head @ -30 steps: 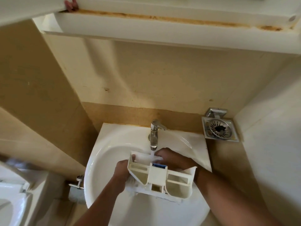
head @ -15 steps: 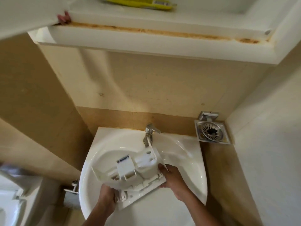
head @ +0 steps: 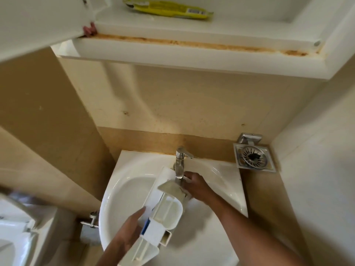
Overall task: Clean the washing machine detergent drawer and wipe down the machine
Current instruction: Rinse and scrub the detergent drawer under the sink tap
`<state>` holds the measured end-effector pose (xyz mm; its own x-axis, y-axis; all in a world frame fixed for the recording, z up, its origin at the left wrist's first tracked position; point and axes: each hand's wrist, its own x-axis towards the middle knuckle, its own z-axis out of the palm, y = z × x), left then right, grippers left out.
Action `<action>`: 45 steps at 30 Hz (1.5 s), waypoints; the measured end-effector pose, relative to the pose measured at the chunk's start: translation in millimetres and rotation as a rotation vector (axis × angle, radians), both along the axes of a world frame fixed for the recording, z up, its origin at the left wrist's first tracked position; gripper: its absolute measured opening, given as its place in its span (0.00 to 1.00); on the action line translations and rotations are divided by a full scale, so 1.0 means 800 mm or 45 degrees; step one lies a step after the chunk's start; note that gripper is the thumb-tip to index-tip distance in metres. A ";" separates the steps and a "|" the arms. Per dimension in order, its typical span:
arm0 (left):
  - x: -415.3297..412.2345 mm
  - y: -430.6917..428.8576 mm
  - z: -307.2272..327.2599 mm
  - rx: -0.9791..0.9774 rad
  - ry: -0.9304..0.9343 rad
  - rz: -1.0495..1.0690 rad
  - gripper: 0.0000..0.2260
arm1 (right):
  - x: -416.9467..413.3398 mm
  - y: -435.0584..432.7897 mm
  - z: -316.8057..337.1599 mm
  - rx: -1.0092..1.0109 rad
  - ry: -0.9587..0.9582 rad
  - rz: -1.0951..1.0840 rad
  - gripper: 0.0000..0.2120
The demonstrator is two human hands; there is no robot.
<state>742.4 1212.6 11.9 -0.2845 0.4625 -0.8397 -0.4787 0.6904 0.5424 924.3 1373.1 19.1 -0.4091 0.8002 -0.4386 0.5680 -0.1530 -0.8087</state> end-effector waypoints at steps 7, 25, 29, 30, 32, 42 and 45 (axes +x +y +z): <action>0.025 0.001 -0.027 -0.169 -0.001 0.037 0.21 | -0.002 -0.009 -0.005 0.072 -0.036 -0.105 0.10; -0.006 -0.019 0.040 -0.146 1.000 0.163 0.23 | 0.032 -0.047 0.052 -0.986 0.429 -0.284 0.10; -0.004 -0.023 0.062 -0.040 1.115 0.166 0.24 | 0.040 -0.047 0.060 -1.027 0.411 -0.353 0.13; -0.003 -0.026 0.068 -0.021 1.135 0.175 0.23 | 0.040 -0.047 0.061 -1.025 0.407 -0.345 0.14; -0.002 -0.032 0.080 0.019 1.184 0.195 0.23 | 0.041 -0.050 0.065 -1.043 0.437 -0.290 0.18; 0.021 -0.069 0.089 0.405 1.243 0.440 0.14 | 0.006 -0.067 0.038 -0.071 -0.180 0.444 0.25; 0.025 -0.080 0.086 0.503 1.179 0.428 0.15 | 0.014 -0.082 0.025 0.124 -0.017 0.295 0.26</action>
<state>762.2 1148.8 80.9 -0.9001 0.4341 -0.0373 0.1026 0.2944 0.9502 935.9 1307.2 38.8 -0.5807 0.7246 -0.3711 0.5899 0.0604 -0.8052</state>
